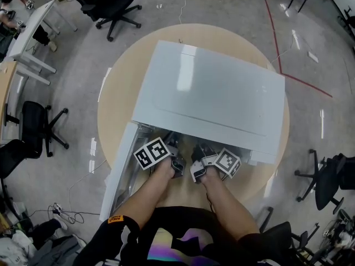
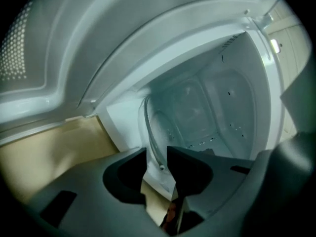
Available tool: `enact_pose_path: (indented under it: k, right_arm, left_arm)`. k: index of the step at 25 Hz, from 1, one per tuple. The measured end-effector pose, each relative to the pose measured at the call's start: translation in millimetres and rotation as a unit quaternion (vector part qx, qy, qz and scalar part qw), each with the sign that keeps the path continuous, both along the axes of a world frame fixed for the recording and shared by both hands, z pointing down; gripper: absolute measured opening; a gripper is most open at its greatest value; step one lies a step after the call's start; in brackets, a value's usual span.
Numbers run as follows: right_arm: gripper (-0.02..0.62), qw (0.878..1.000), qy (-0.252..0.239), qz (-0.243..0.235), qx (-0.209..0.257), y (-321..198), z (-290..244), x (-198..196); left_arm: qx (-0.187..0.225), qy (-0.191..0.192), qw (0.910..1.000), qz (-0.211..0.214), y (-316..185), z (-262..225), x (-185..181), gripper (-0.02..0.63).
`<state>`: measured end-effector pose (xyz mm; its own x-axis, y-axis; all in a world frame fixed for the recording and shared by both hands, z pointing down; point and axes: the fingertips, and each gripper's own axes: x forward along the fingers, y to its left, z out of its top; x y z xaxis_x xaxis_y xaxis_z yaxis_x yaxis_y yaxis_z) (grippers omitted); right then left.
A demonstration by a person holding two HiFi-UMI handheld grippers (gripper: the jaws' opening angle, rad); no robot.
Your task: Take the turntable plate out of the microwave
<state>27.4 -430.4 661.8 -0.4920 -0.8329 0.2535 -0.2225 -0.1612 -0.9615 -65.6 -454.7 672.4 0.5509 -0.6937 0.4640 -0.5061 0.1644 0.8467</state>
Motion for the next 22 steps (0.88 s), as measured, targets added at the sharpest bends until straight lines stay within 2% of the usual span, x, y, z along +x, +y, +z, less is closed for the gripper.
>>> enact_pose_path:
  k: [7,12,16,22]
  right_arm:
    - [0.087,1.0,-0.007,-0.001,0.001,2.2,-4.8,-0.7]
    - [0.087,1.0,-0.005,0.0,0.004,1.2,-5.0,1.0]
    - [0.087,1.0,-0.007,0.001,-0.003,4.1,0.1,1.3]
    - [0.087,1.0,-0.012,0.001,-0.002,-2.6,2.4,-1.9]
  left_arm:
    - [0.006,0.035,0.9994,-0.003,-12.1,-3.6,11.1,0.16]
    - [-0.005,0.025,0.9995,-0.018,-13.4,-2.2,10.2,0.142]
    - [-0.004,0.028,0.9992,-0.027,-10.9,-7.5,9.4,0.107]
    - [-0.006,0.037,0.9989,-0.028,-11.9,-15.2,8.4,0.098]
